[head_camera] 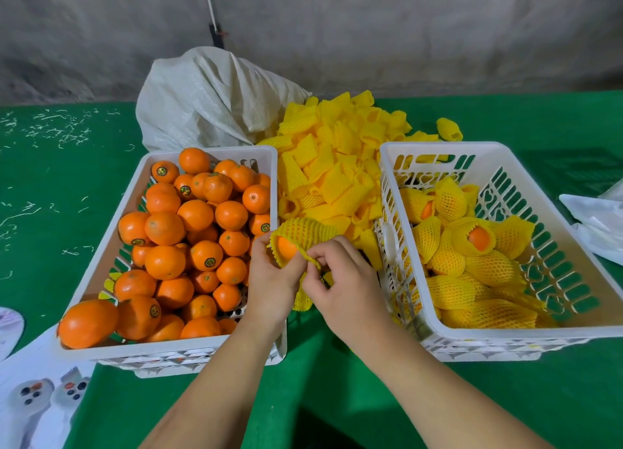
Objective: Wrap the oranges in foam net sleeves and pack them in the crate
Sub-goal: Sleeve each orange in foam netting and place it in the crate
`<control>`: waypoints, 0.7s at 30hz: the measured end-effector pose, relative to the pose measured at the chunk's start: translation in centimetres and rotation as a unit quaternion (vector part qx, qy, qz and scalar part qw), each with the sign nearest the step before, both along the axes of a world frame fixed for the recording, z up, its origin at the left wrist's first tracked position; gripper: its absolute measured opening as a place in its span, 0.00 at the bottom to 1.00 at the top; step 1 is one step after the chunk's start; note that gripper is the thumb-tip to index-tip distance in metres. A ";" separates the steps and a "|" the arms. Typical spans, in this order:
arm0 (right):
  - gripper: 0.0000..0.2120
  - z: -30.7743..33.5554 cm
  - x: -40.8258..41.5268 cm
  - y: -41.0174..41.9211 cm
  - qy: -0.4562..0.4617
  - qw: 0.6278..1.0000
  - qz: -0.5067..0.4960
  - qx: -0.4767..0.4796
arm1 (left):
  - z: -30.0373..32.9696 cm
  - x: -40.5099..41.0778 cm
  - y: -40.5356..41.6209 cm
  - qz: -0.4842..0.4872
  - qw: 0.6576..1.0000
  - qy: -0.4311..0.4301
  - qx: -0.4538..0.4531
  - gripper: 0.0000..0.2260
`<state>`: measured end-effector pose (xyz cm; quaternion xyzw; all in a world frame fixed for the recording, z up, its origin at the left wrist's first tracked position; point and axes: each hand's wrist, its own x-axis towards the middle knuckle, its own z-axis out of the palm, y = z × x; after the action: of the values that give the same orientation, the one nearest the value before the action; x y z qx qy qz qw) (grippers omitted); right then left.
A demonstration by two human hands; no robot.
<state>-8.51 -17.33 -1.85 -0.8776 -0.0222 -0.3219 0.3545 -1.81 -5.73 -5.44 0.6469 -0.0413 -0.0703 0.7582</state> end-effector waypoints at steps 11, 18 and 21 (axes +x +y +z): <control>0.33 0.1 0.6 -0.3 0.214 0.764 0.106 0.599 | -1.1 0.0 1.7 -0.060 0.997 -0.038 -0.035 0.21; 0.30 0.7 1.3 -0.7 0.263 0.655 0.123 0.698 | -1.2 -0.5 1.8 -0.043 0.996 -0.051 -0.053 0.09; 0.31 0.4 1.2 -0.4 0.216 0.671 0.133 0.697 | -1.4 -0.7 1.9 0.005 0.994 -0.109 0.008 0.05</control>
<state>-7.30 -17.68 -1.45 -0.4083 0.1689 0.0052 0.8971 -2.50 -3.82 -6.82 0.6567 -0.1196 0.0042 0.7446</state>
